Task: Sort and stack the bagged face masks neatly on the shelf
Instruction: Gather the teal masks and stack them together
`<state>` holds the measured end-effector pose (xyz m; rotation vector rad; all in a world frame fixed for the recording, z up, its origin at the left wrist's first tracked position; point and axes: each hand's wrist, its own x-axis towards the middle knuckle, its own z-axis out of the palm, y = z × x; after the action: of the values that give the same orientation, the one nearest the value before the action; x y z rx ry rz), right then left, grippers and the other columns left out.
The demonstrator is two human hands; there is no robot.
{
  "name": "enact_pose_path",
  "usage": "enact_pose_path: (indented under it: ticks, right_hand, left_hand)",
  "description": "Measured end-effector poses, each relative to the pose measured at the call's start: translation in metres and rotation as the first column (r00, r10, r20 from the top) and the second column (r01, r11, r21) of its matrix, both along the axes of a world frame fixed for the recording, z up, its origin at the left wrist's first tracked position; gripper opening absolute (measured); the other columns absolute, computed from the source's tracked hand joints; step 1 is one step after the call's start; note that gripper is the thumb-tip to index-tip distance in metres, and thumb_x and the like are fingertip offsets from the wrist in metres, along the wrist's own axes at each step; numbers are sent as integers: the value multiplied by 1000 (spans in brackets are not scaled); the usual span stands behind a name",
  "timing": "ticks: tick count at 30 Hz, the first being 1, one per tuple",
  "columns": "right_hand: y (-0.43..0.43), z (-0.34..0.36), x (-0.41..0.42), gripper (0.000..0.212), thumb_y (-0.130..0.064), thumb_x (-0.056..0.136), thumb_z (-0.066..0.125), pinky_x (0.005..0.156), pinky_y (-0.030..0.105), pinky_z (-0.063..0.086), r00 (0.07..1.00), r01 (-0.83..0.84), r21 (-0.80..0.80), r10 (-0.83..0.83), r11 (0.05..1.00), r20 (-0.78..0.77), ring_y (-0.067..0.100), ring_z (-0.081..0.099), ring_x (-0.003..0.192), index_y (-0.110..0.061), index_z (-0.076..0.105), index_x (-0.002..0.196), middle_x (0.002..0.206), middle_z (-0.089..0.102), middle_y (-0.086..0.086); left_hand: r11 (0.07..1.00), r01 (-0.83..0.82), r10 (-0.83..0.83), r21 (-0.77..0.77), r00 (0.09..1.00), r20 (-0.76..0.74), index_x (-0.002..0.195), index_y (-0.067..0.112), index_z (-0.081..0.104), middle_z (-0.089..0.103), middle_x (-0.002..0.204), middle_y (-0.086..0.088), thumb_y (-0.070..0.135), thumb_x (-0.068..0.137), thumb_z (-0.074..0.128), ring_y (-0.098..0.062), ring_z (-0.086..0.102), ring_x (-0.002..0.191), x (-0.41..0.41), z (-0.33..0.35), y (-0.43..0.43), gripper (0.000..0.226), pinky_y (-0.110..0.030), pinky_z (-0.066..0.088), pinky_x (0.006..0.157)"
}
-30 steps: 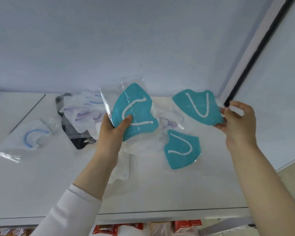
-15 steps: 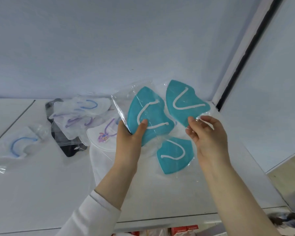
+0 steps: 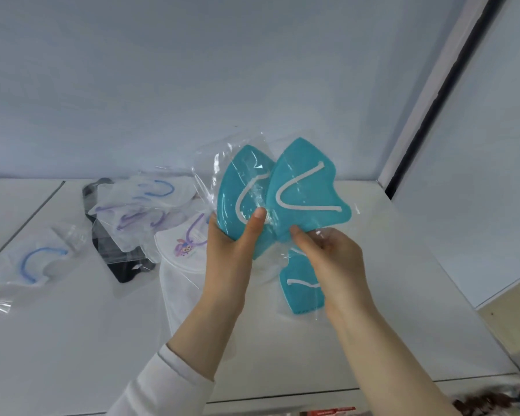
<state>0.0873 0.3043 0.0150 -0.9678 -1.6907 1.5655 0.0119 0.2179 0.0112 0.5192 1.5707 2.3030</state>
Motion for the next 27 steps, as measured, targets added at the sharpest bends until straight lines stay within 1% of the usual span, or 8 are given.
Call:
enact_pose_path:
  ticks: [2,5,10,16,20,23,25,27]
  right_hand:
    - [-4,1,0,24,-26,79,72,60,23,45,993,-105,0,105,994,52,28,62,67,-5,66,69,70,69,12]
    - [3,5,4,29,-26,81,69,50,15,36,957,-268,-180,283,946,63,7,48,51,-19,59,54,46,51,-9]
    - [6,1,12,51,-26,82,67,50,13,32,904,-386,-129,403,913,145,0,42,45,-24,56,32,39,43,-15]
    - [2,-5,13,36,-29,78,73,45,8,31,882,-416,79,381,906,276,-1,44,40,-15,55,51,40,47,-13]
    - [19,-9,28,21,-29,69,80,63,6,39,874,-445,276,345,852,343,-2,57,69,-21,63,78,75,64,-13]
    - [51,-21,55,60,-37,68,79,104,16,28,706,-632,391,289,669,647,7,35,134,-26,56,122,137,47,-15]
    - [59,-28,71,92,-58,63,73,116,24,8,488,-810,267,346,522,802,5,-1,143,-29,34,142,150,10,-21]
    - [59,-34,84,122,-89,43,49,115,21,-4,399,-872,217,381,438,834,0,-15,139,-35,13,147,143,-14,-27]
  left_hand:
    - [1000,2,-2,-8,1000,-23,117,14,60,72,104,1,23,80,65,-12,69,96,-4,-1,-3,38,-20,54,75]
    - [1000,5,-6,-13,999,-46,114,16,61,73,100,5,25,75,67,-9,69,93,-7,-2,-6,41,-17,52,72]
    - [999,44,-45,-28,998,-42,119,11,59,72,105,2,28,69,69,-11,69,96,-2,-3,-4,53,-18,54,73]
    - [993,22,-27,-118,999,-41,116,8,56,71,102,-3,29,70,78,-13,70,91,4,-1,0,56,-23,56,71]
    - [988,-91,94,-123,995,21,109,12,60,71,95,1,18,80,72,-11,71,82,-5,3,-5,32,-20,55,64]
    - [973,-200,208,-115,977,56,114,10,59,70,96,1,19,81,72,-9,70,81,-19,4,-18,36,-19,54,64]
    - [967,-222,232,-126,970,73,116,13,59,69,100,1,22,80,72,-12,70,87,-21,0,-24,40,-22,55,67]
    - [965,-225,238,-137,967,89,116,15,59,70,102,2,24,79,73,-15,69,91,-19,-2,-27,41,-24,55,71]
